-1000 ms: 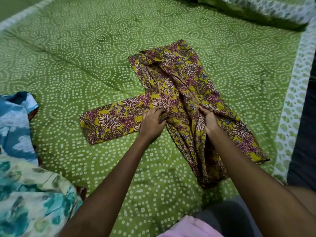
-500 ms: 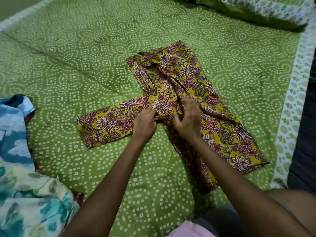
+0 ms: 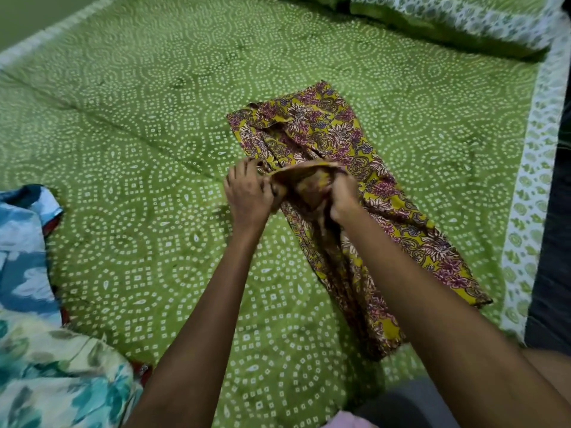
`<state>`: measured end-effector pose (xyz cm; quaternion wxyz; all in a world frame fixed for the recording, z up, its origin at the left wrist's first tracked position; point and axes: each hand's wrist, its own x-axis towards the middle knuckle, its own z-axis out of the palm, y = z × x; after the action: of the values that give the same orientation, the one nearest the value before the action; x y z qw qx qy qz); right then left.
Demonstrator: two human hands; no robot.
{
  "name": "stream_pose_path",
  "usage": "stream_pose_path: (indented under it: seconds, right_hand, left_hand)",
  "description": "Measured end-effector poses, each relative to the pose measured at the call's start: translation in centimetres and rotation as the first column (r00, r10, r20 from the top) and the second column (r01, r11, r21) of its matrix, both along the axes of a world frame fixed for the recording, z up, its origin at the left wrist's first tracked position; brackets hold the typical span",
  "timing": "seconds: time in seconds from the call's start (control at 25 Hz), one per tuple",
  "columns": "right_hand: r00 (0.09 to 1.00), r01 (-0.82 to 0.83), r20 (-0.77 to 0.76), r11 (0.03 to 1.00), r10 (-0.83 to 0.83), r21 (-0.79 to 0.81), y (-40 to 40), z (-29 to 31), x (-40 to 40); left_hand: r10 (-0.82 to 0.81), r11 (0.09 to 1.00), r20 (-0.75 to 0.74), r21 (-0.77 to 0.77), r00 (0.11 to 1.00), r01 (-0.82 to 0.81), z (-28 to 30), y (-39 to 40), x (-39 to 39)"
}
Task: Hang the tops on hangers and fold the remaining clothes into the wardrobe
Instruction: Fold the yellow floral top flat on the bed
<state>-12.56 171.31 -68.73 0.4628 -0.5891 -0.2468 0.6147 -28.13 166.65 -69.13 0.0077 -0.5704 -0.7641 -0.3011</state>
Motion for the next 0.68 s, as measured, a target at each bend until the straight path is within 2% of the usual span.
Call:
stream_pose_path:
  seconds: [0.04, 0.08, 0.12, 0.2, 0.24, 0.32, 0.44, 0.48, 0.52, 0.56, 0.64, 0.68]
  right_hand:
    - [0.97, 0.144, -0.185, 0.986, -0.157, -0.079, 1.2, 0.0, 2.7]
    - [0.928, 0.228, -0.271, 0.965, -0.256, -0.128, 1.7, -0.2, 5.2]
    - [0.907, 0.264, -0.296, 0.951, -0.301, -0.159, 1.7, -0.9, 7.3]
    - [0.915, 0.281, -0.231, 0.933, -0.331, -0.223, 0.2, -2.6, 9.4]
    - [0.926, 0.276, -0.19, 0.928, -0.327, -0.252, -0.8, -3.3, 9.7]
    - [0.94, 0.262, -0.15, 0.93, -0.307, -0.258, -1.7, -4.3, 9.9]
    - [0.947, 0.239, -0.157, 0.94, -0.281, -0.243, -1.9, -3.9, 9.9]
    - [0.943, 0.24, -0.169, 0.938, -0.287, -0.251, -2.1, -4.0, 10.1]
    - [0.935, 0.251, -0.183, 0.933, -0.303, -0.259, -2.3, -4.2, 10.3]
    - [0.924, 0.26, -0.213, 0.929, -0.319, -0.262, -2.5, -4.6, 10.5]
    - [0.894, 0.271, -0.285, 0.924, -0.346, -0.271, -2.3, -5.4, 10.8]
    - [0.881, 0.277, -0.31, 0.921, -0.358, -0.274, -2.2, -5.6, 10.8]
  left_hand:
    - [0.03, 0.999, 0.049, 0.022, 0.998, -0.031, -0.2, 0.4, -0.1]
    - [0.022, 1.0, 0.167, 0.004, 0.986, -0.023, -0.5, 0.7, -0.1]
    - [0.003, 0.999, 0.352, -0.05, 0.936, 0.015, -0.9, 0.9, 0.1]
    - [0.082, 0.948, 0.714, -0.272, 0.695, 0.167, -1.6, 1.4, 1.4]
    - [0.153, 0.916, 0.786, -0.34, 0.599, 0.212, -1.9, 1.6, 2.1]
    - [0.217, 0.901, 0.815, -0.378, 0.537, 0.211, -2.0, 2.2, 2.9]
    - [0.211, 0.907, 0.885, -0.335, 0.414, 0.255, -1.1, 2.1, 5.0]
    - [0.189, 0.907, 0.884, -0.324, 0.428, 0.27, -1.1, 2.0, 5.8]
    - [0.15, 0.912, 0.854, -0.315, 0.499, 0.264, -1.1, 1.9, 6.5]
    - [0.083, 0.918, 0.771, -0.306, 0.632, 0.252, -1.3, 2.2, 6.7]
    - [-0.031, 0.919, 0.489, -0.33, 0.872, 0.217, -1.7, 4.2, 6.0]
    - [-0.067, 0.903, 0.356, -0.376, 0.932, 0.208, -1.7, 5.5, 5.4]
